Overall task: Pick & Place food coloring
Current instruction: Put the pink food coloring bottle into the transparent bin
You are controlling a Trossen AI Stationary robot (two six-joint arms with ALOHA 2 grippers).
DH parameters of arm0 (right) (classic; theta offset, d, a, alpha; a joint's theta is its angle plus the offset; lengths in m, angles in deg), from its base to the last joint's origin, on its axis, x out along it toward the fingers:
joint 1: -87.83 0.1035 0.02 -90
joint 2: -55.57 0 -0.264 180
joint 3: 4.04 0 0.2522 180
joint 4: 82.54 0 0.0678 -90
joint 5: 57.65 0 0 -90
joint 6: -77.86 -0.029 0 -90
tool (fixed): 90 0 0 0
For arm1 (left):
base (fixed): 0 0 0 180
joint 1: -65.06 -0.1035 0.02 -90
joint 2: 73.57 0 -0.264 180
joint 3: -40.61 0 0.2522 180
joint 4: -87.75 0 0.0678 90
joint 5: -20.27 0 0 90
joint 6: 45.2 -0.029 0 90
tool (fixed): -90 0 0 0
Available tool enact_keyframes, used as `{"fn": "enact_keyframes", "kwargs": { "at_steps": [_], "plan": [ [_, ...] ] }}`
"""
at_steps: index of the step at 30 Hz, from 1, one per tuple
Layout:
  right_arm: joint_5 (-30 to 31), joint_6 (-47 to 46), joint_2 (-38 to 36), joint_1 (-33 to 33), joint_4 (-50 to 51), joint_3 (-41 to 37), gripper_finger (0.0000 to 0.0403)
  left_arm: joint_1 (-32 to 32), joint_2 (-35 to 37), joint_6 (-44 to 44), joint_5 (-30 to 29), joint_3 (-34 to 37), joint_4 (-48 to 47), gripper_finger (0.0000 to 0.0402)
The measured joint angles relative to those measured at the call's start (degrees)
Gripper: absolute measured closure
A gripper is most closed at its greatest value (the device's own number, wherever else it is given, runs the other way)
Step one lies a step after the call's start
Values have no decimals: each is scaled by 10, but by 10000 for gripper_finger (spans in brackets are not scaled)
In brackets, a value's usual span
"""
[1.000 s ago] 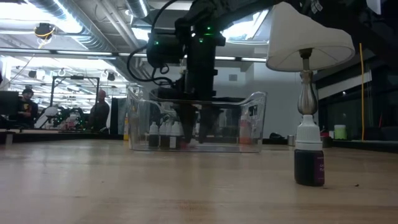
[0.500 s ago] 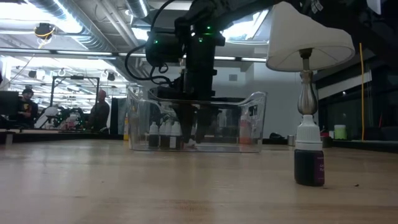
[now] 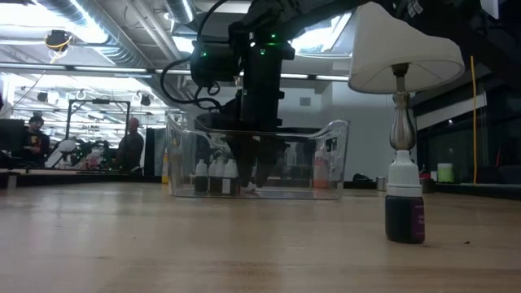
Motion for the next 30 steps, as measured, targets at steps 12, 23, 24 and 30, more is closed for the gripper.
{"fn": "enact_keyframes", "kwargs": {
  "at_steps": [12,23,24,30],
  "plan": [
    [15,8,0,0,-18,0,276,0,0,-2,-1,0,17,286],
    [15,17,0,0,-19,0,315,0,0,-1,-3,0,17,286],
    [15,17,0,0,-19,0,320,0,0,-1,-3,0,17,286],
    [15,16,0,0,-12,0,350,0,0,0,-3,0,17,286]
  ]
}}
